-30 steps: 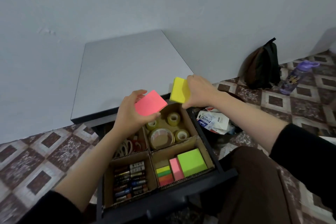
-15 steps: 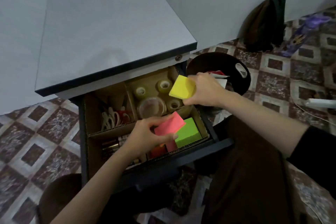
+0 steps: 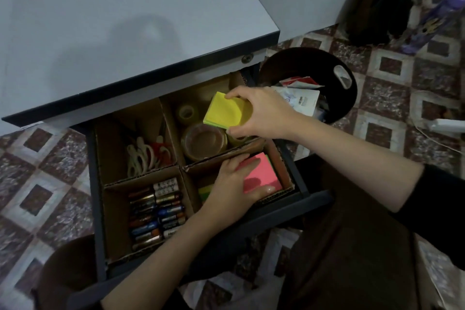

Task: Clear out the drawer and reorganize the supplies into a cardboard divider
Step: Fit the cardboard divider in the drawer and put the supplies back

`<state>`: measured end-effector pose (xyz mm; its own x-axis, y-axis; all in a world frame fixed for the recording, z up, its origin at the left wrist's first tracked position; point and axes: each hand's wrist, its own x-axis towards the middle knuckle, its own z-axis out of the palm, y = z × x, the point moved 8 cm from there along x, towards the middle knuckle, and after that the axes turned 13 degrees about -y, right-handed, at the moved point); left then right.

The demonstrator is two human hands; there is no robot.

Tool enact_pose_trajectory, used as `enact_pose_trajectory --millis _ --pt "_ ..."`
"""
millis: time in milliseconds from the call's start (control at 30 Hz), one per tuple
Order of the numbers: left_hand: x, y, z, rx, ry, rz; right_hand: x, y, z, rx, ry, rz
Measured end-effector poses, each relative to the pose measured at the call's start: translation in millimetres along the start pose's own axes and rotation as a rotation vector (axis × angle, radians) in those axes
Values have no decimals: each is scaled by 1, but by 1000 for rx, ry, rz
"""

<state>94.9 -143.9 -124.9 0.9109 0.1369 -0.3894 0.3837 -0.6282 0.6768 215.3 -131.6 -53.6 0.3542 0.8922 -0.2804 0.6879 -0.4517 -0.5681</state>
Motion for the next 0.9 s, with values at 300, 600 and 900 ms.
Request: enact_pose_trajectory --millis 300,600,900 --pt "-40 -22 -13 -279 62 -114 -1 3 10 26 -94 -3" --pt "-28 -21 5 -601 -151 -110 -3 1 17 54 -116 -9" --pt "-68 -23 -106 -371 459 -88 -40 -5 6 176 -373 -72"
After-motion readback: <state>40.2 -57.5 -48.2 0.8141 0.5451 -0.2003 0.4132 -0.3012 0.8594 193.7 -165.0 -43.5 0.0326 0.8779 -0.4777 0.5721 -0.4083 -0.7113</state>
